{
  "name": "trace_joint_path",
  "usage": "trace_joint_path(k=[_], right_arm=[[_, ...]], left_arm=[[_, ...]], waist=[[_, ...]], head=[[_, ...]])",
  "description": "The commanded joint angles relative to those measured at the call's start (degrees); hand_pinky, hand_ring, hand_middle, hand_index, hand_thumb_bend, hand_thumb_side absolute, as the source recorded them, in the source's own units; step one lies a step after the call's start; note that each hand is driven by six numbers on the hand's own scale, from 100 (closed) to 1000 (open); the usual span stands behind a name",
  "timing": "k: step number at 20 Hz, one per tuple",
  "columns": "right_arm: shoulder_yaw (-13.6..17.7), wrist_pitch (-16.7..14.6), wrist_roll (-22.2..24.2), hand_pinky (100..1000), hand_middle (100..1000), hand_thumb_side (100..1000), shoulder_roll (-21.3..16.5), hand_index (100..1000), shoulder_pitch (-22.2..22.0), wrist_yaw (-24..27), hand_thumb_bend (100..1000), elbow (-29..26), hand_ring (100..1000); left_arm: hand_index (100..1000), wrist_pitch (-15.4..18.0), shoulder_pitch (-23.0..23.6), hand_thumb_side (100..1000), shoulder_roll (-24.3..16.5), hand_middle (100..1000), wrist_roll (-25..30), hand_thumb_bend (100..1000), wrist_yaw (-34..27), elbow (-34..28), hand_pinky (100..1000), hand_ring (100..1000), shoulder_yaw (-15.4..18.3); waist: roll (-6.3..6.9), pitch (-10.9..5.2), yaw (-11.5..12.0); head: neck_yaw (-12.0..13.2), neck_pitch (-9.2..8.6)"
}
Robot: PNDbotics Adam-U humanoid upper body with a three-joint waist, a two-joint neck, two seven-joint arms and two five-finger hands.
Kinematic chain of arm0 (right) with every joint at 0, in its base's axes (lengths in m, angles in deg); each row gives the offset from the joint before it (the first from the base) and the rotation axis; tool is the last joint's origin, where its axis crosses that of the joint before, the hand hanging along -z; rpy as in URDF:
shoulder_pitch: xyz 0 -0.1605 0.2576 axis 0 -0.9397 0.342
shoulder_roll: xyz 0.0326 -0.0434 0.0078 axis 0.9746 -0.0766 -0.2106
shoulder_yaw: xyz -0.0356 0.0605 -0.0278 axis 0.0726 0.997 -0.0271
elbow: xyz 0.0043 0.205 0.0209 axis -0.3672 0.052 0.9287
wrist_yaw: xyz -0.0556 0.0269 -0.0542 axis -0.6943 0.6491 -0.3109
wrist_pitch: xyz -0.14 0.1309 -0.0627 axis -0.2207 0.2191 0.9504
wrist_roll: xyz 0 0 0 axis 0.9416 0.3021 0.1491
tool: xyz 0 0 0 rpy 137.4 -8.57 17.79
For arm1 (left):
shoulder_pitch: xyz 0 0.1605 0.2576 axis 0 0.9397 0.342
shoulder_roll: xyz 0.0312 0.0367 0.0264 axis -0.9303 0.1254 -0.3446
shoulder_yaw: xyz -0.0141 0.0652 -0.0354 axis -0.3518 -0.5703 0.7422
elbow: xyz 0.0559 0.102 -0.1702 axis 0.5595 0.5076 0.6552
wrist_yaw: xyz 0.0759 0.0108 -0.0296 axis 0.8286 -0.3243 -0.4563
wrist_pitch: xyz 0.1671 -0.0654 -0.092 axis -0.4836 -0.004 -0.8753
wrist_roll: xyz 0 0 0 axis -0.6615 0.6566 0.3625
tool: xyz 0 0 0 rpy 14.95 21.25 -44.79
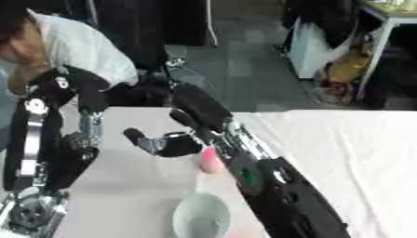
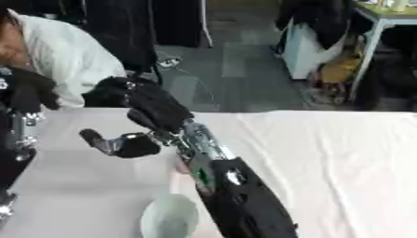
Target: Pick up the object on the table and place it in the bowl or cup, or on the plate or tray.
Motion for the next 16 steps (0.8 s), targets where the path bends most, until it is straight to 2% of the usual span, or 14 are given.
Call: trace_joint_path(k=[1,4,8,16], right_arm=[[2.0,0.2,-2.8,100,772,619,1.1,879,2.7,-6.7,504,4.1,609],[3.7,0.8,-5.2,100,771,607,1.1,881,4.2,-12.1,529,7.9,604],[5.8,2.6,-7.8,100,767,601,0.7,881,4.9,-16.6,544,10.8,594],[9.3,7.1,-11.3,100,767,602,-0.3,871,5.7,-19.4,519,13.5,601]], left_arm=[[624,0.0,-0.5,673,-0.4,545,0.1,100,-0.5,-0.9,522,384,0.2],[624,0.0,-0.6,673,-0.2,545,0.2,100,-0.5,-0.9,522,384,0.1],[625,0.0,-0.7,672,-0.2,545,0.3,100,-0.5,-0.9,523,385,0.2],[625,0.0,-0.7,671,-0.2,546,0.3,100,-0.5,-0.9,525,386,0.2]], waist=[[0.42,-0.48,0.1],[0.41,-0.35,0.3],[0.39,-0.37,0.3],[0.44,-0.42,0.3]], head=[[-0.2,-0.43],[0.0,-0.64],[0.2,-0.95],[0.1,-1.42]])
